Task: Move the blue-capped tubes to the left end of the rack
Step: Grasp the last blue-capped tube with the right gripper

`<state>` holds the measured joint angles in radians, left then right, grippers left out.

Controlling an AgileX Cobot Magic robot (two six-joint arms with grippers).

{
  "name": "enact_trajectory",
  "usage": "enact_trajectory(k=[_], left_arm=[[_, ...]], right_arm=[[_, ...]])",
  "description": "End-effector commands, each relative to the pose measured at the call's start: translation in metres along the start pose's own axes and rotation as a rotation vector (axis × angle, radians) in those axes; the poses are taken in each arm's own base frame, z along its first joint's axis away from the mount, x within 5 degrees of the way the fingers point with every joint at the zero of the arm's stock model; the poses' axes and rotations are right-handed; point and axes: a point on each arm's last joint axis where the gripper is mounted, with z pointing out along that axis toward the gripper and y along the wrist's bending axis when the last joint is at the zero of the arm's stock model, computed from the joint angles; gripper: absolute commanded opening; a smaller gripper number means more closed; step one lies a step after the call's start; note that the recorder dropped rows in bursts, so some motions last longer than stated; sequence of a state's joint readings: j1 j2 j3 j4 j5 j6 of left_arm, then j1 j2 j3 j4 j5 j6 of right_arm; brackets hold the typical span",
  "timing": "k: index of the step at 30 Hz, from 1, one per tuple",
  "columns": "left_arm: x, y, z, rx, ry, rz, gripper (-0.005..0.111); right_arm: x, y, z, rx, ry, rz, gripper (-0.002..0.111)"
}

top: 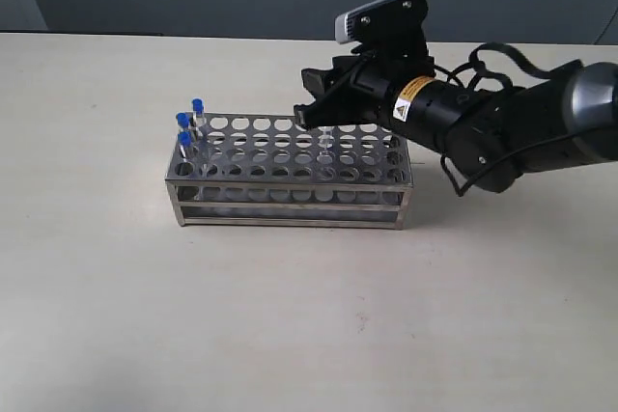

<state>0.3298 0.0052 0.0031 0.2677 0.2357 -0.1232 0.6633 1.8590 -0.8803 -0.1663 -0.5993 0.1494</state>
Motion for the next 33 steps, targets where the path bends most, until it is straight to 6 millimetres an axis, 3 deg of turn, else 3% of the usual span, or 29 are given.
enact_trajectory(k=[1, 13, 15, 19, 21, 26, 33], left_arm=[[-0.001, 0.000, -0.001, 0.001, -0.010, 0.002, 0.001], [-0.001, 0.000, -0.001, 0.001, -0.010, 0.002, 0.001], [-0.001, 0.000, -0.001, 0.001, -0.010, 0.002, 0.001], [-0.001, 0.000, -0.001, 0.001, -0.010, 0.002, 0.001], [-0.001, 0.000, -0.001, 0.001, -0.010, 0.002, 0.001], [-0.001, 0.000, -0.001, 0.001, -0.010, 0.002, 0.001], [-0.001, 0.000, -0.001, 0.001, -0.010, 0.002, 0.001]], right_arm=[[0.022, -0.006, 0.010, 0.031, 0.029, 0.049, 0.045], [0.050, -0.010, 0.019, 0.066, 0.118, 0.077, 0.044], [0.051, -0.010, 0.018, 0.065, 0.127, 0.075, 0.038], [0.050, -0.009, 0.018, 0.064, 0.125, 0.075, 0.008], [0.046, -0.008, 0.017, 0.061, 0.115, 0.071, 0.000], [0.026, -0.006, 0.009, 0.041, 0.073, 0.042, 0.000], [-0.022, 0.000, -0.013, 0.004, -0.058, -0.023, 0.000]])
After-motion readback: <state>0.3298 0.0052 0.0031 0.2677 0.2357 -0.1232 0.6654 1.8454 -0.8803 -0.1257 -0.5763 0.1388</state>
